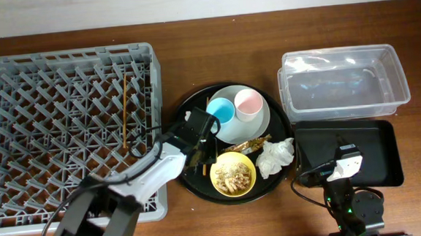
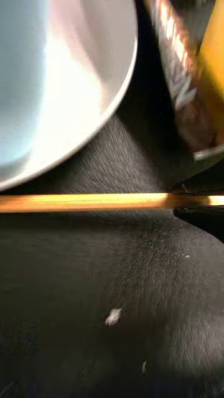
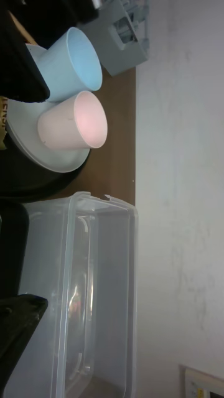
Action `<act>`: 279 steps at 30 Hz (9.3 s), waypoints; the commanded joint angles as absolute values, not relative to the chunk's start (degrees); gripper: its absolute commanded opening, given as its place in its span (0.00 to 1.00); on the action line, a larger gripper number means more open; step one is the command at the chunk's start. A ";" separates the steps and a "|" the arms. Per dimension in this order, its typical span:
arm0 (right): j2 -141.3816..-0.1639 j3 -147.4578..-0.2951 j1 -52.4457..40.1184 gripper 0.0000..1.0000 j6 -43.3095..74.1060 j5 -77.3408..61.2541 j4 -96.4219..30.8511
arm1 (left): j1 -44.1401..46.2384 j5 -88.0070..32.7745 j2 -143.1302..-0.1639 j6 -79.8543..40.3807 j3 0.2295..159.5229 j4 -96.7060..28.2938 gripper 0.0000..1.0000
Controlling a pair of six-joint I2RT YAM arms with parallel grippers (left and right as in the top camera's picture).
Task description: Sort waste into correct bins and load items into the dishwasher rack
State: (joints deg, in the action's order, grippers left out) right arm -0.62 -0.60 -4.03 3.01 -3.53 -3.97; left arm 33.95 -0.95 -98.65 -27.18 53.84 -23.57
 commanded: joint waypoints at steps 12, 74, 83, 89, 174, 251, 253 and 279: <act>-0.32 -0.32 -3.68 0.98 3.49 -3.22 -4.27 | 26.33 2.50 -75.96 -18.96 54.52 -37.82 0.27; -0.32 -0.32 -3.68 0.99 3.49 -3.22 -4.27 | 16.91 7.29 -75.57 -10.85 67.61 -45.15 0.69; -0.84 -9.52 -3.73 0.99 9.54 -17.65 -5.98 | 8.29 -5.10 -47.48 -10.81 70.24 -57.25 0.99; -43.13 -70.72 -3.73 0.99 3.25 -17.39 -67.55 | 8.29 -5.10 -47.51 -10.81 70.24 -67.33 0.99; -98.00 -56.77 -33.23 0.44 -14.76 3.88 -38.04 | 8.29 -5.10 -47.51 -10.81 70.24 -73.19 1.00; -101.62 -79.81 -54.37 0.99 26.22 3.20 -57.71 | 8.29 -5.10 -47.51 -10.81 70.24 -73.19 0.99; -101.62 -79.81 -54.37 1.00 26.22 3.20 -56.55 | 8.29 -5.10 -47.51 -10.81 70.24 -73.19 0.99; -101.62 -64.77 -54.76 0.04 26.24 1.91 -45.15 | 8.29 -5.10 -47.51 -10.81 70.24 -73.19 0.99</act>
State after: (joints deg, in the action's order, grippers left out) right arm -101.93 -65.32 -54.41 25.80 2.28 -44.34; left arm 8.27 -5.34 -47.68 -10.35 70.08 -73.28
